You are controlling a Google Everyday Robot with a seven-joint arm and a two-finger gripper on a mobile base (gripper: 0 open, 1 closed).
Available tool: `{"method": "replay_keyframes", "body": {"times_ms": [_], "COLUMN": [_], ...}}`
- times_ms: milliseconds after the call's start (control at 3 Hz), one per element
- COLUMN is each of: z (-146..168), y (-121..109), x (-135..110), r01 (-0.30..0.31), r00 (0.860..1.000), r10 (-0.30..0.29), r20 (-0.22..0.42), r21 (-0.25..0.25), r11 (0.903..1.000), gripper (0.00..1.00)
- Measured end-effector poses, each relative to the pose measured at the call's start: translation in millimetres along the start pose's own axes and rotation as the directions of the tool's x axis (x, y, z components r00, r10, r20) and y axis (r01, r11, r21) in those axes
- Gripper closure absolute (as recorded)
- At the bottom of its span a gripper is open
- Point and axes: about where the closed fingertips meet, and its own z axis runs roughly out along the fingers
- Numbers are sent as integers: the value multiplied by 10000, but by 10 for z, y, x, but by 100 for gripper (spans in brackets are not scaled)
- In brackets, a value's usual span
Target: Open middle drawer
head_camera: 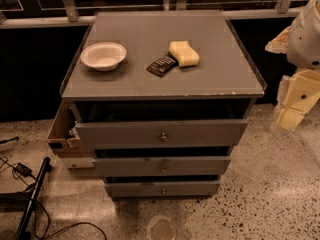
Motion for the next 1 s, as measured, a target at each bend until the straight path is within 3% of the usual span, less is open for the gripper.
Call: {"method": "replay_keyframes", "body": {"times_ms": [333, 667, 1000], "z": [0, 0, 189], "y": [0, 0, 73], "x": [0, 0, 30], "r01": [0, 0, -43], "r00": [10000, 10000, 9998], "r10": [0, 0, 40], "r20": [0, 0, 201], "r21": [1, 1, 151], "r11": [10000, 10000, 9999], "gripper": [0, 19, 42]}}
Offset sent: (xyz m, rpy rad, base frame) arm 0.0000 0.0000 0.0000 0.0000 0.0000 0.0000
